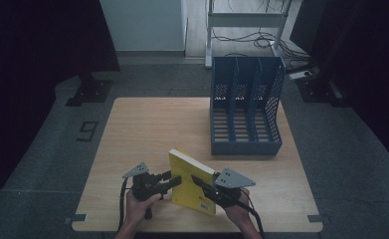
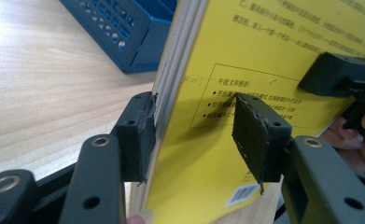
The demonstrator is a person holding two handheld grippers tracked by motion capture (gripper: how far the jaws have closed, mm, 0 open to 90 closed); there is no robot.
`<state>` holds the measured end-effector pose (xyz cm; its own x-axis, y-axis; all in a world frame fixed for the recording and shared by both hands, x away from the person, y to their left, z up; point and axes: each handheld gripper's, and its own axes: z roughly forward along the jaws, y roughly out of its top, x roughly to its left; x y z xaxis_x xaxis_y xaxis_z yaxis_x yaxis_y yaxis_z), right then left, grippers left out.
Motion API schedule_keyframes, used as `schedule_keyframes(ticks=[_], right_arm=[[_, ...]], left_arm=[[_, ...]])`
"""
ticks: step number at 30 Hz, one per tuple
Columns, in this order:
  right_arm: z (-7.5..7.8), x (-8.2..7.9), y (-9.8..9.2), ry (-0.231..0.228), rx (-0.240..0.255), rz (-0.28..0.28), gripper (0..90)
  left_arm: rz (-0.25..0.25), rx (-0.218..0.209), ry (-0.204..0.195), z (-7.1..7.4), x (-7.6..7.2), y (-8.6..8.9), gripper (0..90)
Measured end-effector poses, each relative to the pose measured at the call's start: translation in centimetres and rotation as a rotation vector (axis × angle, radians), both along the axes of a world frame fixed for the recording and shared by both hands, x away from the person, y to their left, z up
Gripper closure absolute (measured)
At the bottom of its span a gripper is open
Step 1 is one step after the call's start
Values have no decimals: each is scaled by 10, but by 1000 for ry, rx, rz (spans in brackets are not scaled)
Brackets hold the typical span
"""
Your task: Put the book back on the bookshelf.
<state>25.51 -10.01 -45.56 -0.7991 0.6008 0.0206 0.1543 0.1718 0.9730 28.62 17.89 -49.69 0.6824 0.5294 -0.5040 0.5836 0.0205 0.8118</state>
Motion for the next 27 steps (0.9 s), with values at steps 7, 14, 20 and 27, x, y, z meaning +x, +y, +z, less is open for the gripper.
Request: schedule_keyframes(ticks=[7, 14, 20, 27], right_arm=[[2, -6, 2, -105, -45, -102, 749], [0, -2, -5, -82, -26, -112, 718], [-2, -3, 0, -82, -21, -92, 726], [-2, -2, 0, -73, -17, -104, 744]], left_arm=[[4, 11, 10, -2, 2, 1, 466], [7, 15, 21, -4, 4, 2, 464], [8, 8, 35, -5, 4, 2, 466], [12, 8, 42, -6, 5, 4, 467]])
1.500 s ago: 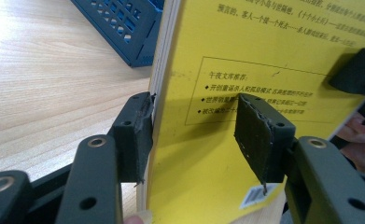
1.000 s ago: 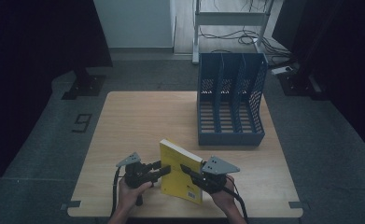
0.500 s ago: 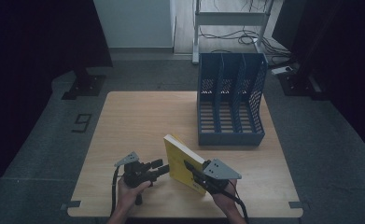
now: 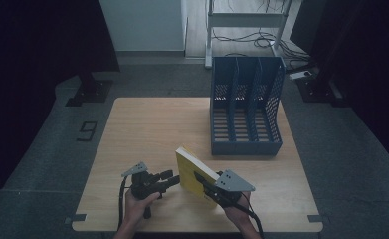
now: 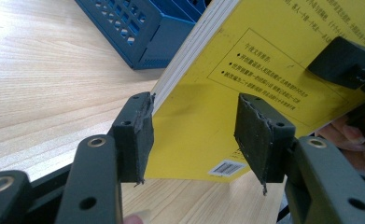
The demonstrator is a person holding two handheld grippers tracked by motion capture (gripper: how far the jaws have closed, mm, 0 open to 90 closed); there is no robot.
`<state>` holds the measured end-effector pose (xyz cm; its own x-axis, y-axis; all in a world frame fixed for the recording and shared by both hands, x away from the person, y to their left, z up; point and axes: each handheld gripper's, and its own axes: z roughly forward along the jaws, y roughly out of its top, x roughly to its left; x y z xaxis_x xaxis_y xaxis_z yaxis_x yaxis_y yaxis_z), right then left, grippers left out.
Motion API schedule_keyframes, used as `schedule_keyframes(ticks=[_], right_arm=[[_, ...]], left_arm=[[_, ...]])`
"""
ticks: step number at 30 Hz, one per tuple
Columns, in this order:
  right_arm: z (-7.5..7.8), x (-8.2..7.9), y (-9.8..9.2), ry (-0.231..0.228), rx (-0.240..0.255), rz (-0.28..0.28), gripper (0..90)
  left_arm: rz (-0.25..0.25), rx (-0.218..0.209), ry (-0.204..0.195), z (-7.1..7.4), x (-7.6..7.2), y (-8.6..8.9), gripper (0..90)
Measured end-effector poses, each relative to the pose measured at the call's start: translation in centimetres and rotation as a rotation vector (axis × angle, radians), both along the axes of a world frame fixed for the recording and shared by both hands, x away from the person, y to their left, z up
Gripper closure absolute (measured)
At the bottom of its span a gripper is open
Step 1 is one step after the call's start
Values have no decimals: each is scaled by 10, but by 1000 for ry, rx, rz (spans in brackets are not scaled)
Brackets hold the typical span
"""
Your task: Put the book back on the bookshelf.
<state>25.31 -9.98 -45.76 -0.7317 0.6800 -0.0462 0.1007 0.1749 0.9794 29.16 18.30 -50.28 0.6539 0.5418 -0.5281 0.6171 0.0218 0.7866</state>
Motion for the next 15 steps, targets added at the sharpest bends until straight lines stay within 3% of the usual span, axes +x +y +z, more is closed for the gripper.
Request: schedule_keyframes(ticks=[9, 15], right_arm=[[1, -1, -1, 24, 35, -13, 747], [7, -3, -7, 1, 61, -27, 747]], left_arm=[[14, -1, 11, -1, 1, 3, 467], [21, 3, 19, -3, 2, 5, 470]])
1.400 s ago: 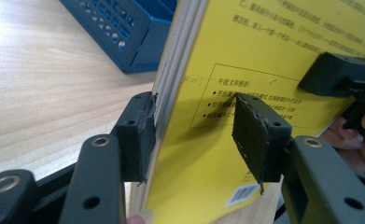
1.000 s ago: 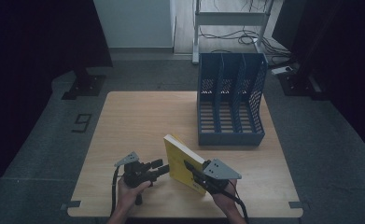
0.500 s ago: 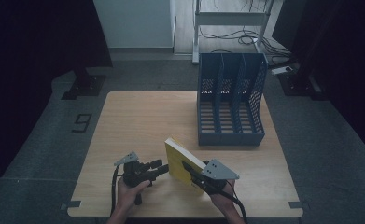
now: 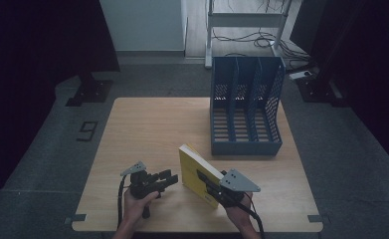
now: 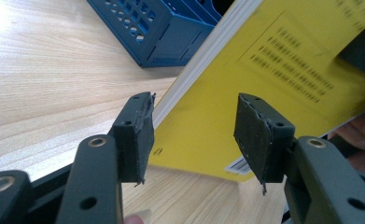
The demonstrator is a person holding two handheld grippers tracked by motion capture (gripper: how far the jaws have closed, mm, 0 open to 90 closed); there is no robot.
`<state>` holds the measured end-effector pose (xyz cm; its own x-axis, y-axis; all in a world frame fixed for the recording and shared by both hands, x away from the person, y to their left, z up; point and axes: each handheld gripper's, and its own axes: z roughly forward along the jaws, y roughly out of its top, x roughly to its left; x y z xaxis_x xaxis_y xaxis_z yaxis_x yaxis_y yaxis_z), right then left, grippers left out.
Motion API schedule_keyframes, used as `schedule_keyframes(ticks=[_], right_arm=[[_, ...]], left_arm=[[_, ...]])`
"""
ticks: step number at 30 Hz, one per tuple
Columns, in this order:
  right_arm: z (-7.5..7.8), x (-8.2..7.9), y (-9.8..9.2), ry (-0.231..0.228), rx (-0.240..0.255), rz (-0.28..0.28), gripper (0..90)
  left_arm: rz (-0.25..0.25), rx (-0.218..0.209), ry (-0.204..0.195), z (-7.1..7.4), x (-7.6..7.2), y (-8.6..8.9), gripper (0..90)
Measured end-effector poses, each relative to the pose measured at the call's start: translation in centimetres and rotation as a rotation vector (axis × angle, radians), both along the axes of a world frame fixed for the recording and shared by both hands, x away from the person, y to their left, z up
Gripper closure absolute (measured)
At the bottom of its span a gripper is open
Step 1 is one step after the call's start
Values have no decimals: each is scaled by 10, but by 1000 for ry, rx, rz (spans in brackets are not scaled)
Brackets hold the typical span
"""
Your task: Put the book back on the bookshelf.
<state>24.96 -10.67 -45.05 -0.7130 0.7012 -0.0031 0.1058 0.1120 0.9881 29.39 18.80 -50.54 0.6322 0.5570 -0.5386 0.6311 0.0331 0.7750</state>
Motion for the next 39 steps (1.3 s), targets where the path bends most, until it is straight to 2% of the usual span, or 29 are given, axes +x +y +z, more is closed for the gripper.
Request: schedule_keyframes(ticks=[7, 12, 18, 29, 34, 39], right_arm=[[9, -3, -10, -17, 19, -35, 747], [12, -1, -15, -22, 29, -67, 746], [17, 2, -17, -25, 27, -87, 746], [28, 9, -30, -32, 60, -129, 747], [36, 15, -37, -2, 104, -172, 747], [42, 16, -41, -3, 122, -174, 747]], left_arm=[[28, 15, 16, -4, -1, 5, 469], [52, 66, 21, -7, 3, 11, 478], [58, 95, 16, -5, 2, 13, 480], [79, 93, 21, -5, 3, 19, 469], [89, 79, 24, -3, 3, 24, 455], [96, 71, 28, -3, 3, 27, 447]])
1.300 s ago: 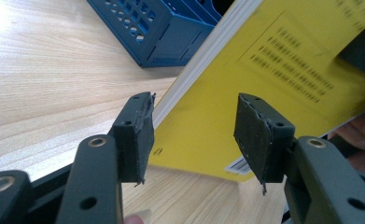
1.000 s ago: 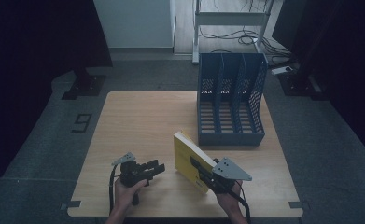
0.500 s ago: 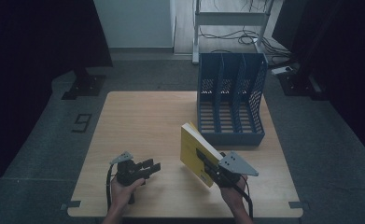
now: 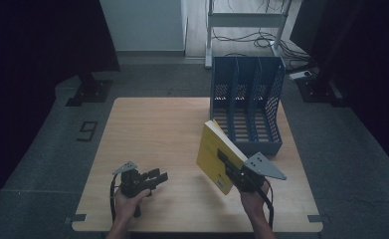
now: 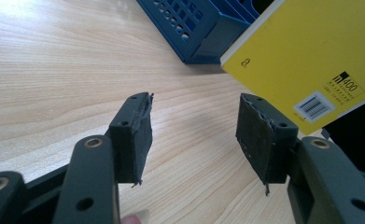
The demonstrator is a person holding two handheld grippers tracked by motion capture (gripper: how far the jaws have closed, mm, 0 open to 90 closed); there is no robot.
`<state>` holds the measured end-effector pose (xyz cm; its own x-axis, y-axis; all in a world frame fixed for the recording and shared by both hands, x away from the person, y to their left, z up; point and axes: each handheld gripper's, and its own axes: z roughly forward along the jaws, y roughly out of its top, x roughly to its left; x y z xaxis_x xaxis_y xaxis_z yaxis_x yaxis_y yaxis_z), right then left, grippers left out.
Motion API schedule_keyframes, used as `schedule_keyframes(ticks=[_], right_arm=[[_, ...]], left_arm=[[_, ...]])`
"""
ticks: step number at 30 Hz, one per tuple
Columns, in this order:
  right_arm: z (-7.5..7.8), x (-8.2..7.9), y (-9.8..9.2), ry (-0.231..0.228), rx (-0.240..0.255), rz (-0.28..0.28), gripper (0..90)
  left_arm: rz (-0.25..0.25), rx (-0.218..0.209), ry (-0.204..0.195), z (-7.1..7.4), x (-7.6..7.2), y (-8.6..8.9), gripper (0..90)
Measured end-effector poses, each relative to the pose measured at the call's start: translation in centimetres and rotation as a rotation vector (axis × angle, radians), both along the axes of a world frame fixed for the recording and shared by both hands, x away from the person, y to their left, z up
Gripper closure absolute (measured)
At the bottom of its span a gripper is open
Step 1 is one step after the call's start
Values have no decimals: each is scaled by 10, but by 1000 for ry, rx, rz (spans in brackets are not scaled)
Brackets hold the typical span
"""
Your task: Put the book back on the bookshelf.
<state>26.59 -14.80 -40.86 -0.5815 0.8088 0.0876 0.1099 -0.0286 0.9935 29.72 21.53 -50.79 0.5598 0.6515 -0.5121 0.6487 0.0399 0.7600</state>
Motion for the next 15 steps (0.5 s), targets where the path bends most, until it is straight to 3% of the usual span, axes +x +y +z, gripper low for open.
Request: schedule_keyframes(ticks=[15], right_arm=[[22, -1, -15, -28, 4, -36, 747]], left_arm=[[-16, 10, 20, -3, 1, -2, 428]])
